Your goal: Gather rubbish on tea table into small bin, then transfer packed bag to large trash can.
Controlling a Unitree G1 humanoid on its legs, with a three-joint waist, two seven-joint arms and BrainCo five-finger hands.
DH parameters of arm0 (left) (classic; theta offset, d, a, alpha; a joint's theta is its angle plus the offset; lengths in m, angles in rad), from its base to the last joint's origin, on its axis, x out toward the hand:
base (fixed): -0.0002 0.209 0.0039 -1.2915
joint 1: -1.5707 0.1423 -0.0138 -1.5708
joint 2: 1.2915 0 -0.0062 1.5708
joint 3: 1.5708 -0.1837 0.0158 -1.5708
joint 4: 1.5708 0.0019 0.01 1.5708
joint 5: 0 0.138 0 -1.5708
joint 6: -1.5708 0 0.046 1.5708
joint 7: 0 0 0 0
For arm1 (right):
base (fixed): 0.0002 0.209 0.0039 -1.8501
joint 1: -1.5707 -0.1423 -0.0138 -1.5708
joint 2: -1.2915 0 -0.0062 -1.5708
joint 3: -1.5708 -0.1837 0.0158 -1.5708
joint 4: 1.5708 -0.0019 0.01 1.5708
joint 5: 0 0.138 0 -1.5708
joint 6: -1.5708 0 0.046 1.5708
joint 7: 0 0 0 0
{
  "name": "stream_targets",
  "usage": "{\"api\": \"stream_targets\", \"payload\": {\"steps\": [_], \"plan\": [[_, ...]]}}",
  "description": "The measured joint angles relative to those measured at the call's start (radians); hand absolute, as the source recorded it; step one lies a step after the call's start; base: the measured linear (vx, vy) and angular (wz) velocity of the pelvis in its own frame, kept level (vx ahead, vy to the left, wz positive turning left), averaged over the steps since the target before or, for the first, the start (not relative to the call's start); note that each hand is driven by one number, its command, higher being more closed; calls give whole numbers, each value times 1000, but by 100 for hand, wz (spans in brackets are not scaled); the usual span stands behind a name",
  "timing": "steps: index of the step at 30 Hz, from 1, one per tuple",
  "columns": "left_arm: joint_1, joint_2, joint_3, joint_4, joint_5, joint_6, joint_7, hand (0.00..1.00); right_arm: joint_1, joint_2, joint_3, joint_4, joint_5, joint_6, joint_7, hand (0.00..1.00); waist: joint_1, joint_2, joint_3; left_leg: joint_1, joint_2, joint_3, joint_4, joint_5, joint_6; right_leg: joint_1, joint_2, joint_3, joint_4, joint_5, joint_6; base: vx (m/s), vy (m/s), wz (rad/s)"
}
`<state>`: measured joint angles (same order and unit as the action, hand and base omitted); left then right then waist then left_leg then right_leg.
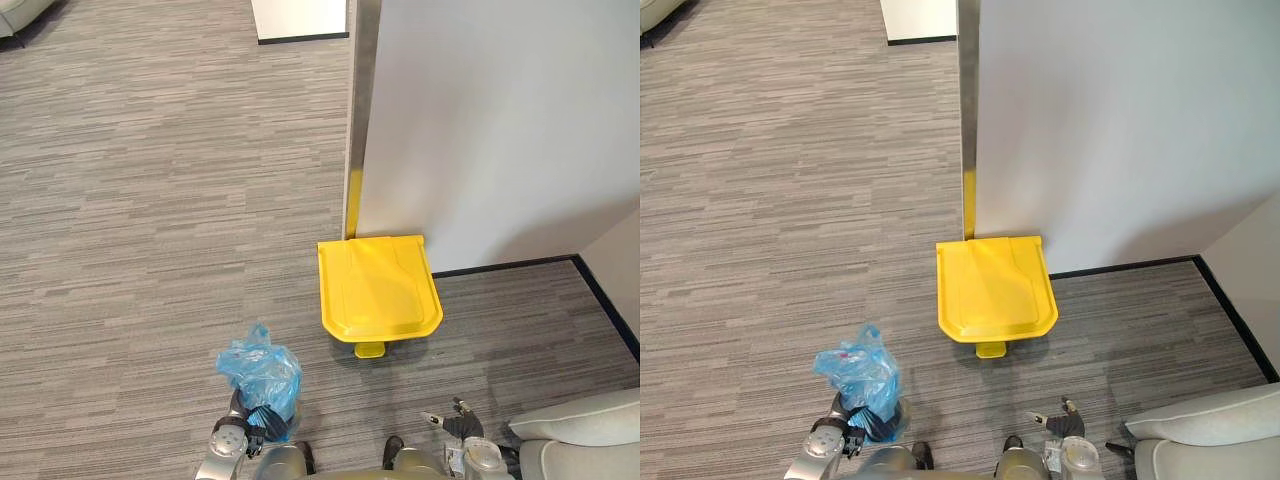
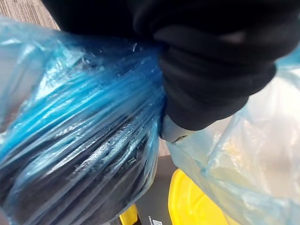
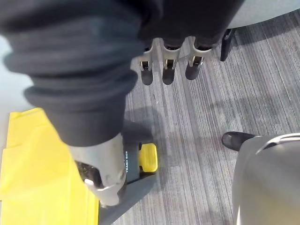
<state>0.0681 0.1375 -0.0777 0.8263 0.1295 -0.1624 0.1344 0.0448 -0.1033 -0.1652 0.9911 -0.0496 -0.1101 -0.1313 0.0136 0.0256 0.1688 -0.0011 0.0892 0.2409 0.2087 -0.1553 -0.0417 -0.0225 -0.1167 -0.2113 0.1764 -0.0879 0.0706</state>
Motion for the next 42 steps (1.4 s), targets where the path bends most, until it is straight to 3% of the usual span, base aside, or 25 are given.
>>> {"api": "stream_targets", "payload": {"steps": [6, 14, 20, 27, 34, 36, 38, 41, 42], "plan": [[4, 0, -3, 35, 0, 0, 0, 100, 0, -1, 0, 7, -22, 0, 0, 0, 0, -11, -12, 27, 0, -4, -72, 41, -8, 2, 10, -6, -13, 6, -9, -4, -45, 1], [31, 0, -2, 51, 2, 0, 1, 100, 2, -1, 10, 15, -53, 0, -1, 0, 0, -32, -39, 34, -9, -9, -139, 94, 0, 18, 19, -11, -96, 72, -12, -69, -4, 1], [39, 1, 3, 56, 2, 0, 3, 100, 4, -3, 18, 15, -105, 1, -5, 0, 1, -33, -41, 45, -16, -3, -172, 113, 1, 16, 18, -1, -119, 96, -12, -102, 2, -5], [42, 2, 16, 55, 2, 0, 3, 100, 4, -19, 19, 14, -147, 2, -5, 0, 2, -33, -46, 36, -17, 15, -171, 93, 0, -1, 18, 30, -140, 100, -9, -20, 9, -10], [47, 8, 51, 46, 1, 0, 4, 100, -39, -33, 25, 13, -157, 4, -5, 0, 6, -30, -48, -2, 3, 44, -22, -4, 13, -3, 27, 78, -119, 90, 13, 106, 30, -20], [42, 8, 52, 44, 1, 0, 4, 100, -63, -36, 27, 13, -157, 5, -5, 0, 6, -30, -48, -27, 5, 47, 22, -39, 20, -43, 18, 83, -49, 51, 20, 86, 53, -13], [30, 8, 52, 43, 0, 0, 3, 100, -79, -41, 28, 14, -157, 7, -5, 0, 6, -33, -45, -43, -2, 47, 90, -91, 35, -117, -16, 97, 138, -33, 47, 87, 89, 5], [26, 13, 51, 33, 0, 0, 2, 100, -74, -42, 37, 16, -156, 9, -3, 0, -1, -28, -32, 0, -10, 28, 146, -156, 62, -208, -62, 107, 461, -44, 74, 83, 83, 16], [25, 33, 50, 26, 0, 1, 2, 100, -72, -37, 54, 27, -156, 10, 0, 0, -1, -32, -1, 46, -23, 20, 164, -190, 82, -272, -78, 122, 608, -92, 98, 105, 60, 19]]}}
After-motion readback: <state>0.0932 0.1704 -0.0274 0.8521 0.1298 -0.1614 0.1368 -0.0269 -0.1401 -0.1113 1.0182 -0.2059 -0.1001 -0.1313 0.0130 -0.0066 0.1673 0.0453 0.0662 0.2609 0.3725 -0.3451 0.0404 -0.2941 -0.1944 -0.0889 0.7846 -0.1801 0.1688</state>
